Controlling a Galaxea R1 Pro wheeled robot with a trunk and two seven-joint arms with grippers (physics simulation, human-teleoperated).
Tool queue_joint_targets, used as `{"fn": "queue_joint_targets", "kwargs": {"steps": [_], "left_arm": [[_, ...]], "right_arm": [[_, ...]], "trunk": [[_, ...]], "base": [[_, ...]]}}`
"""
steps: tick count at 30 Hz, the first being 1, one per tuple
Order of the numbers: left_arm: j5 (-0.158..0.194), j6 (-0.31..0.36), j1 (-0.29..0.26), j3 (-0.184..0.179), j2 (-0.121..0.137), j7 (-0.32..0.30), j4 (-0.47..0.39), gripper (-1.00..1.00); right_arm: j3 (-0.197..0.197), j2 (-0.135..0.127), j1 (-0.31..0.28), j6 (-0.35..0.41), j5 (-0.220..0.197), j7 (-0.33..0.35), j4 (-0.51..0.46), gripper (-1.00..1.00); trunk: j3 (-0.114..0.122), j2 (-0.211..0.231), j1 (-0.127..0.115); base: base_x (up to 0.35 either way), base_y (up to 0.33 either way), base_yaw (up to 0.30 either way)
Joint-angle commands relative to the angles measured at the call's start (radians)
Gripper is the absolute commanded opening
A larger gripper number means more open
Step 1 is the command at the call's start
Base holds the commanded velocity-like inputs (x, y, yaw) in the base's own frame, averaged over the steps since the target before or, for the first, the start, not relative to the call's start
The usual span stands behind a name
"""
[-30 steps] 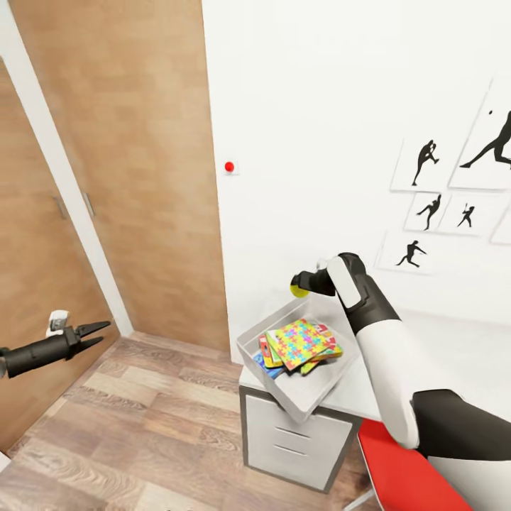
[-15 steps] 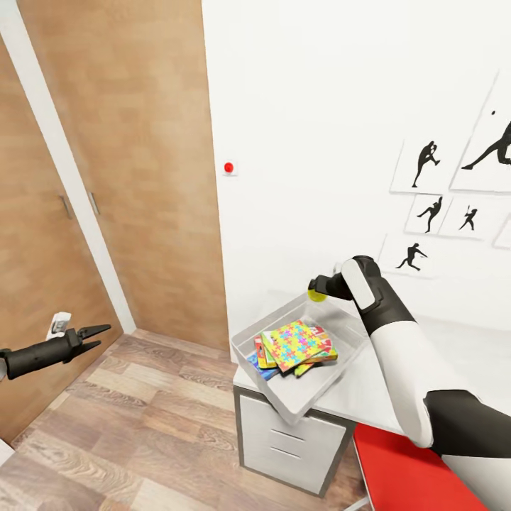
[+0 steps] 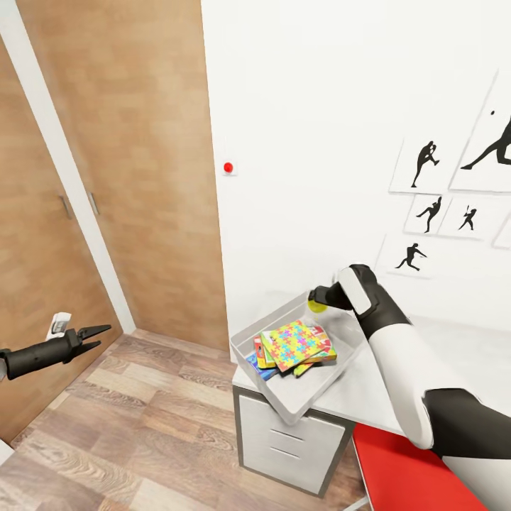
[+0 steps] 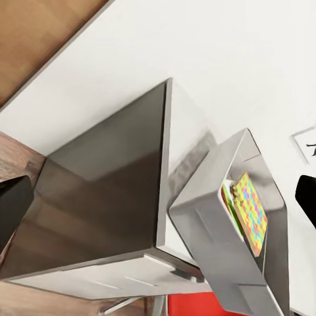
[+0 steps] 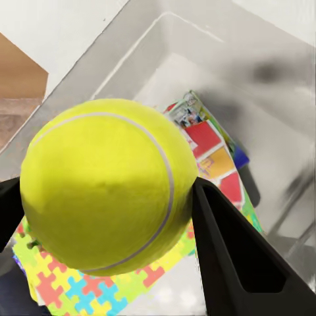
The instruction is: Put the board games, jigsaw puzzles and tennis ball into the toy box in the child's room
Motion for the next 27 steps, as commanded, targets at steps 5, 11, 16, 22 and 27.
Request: {"fn": "queue_joint_targets", "kwargs": {"steps": [5,11,16,22,27], "left_arm": [[0.001,0.008,-0.001,0.002,0.000,-0.002,0.000,1.00],[0.002,0.008,-0.001,0.002,0.000,-0.002,0.000,1.00],[0.002,0.009,-0.001,0.001,0.000,-0.002,0.000,1.00],[0.002,0.009,-0.001,0.001,-0.001,-0.002,0.000,1.00],[0.002,0.008,-0.001,0.001,-0.001,-0.002,0.000,1.00]], "right_arm": [[0.008,-0.001,-0.001,-0.047,-0.010,-0.014,0.089,-1.00],[0.010,0.002,-0.001,-0.061,-0.010,-0.015,0.102,-1.00],[0.011,0.001,-0.002,-0.062,-0.010,-0.015,0.103,-1.00],[0.012,0.002,-0.002,-0.062,-0.010,-0.015,0.104,-1.00],[0.012,0.002,-0.003,-0.062,-0.010,-0.015,0.104,-1.00]], "trunk": [[-0.002,-0.002,0.001],[-0.002,-0.002,0.001],[-0.002,-0.002,0.001],[-0.002,-0.002,0.001],[-0.002,-0.002,0.001]], "base": [[0.022,0.000,0.000],[0.043,0.000,0.000],[0.057,0.000,0.000],[0.061,0.000,0.000],[0.114,0.000,0.000]]}}
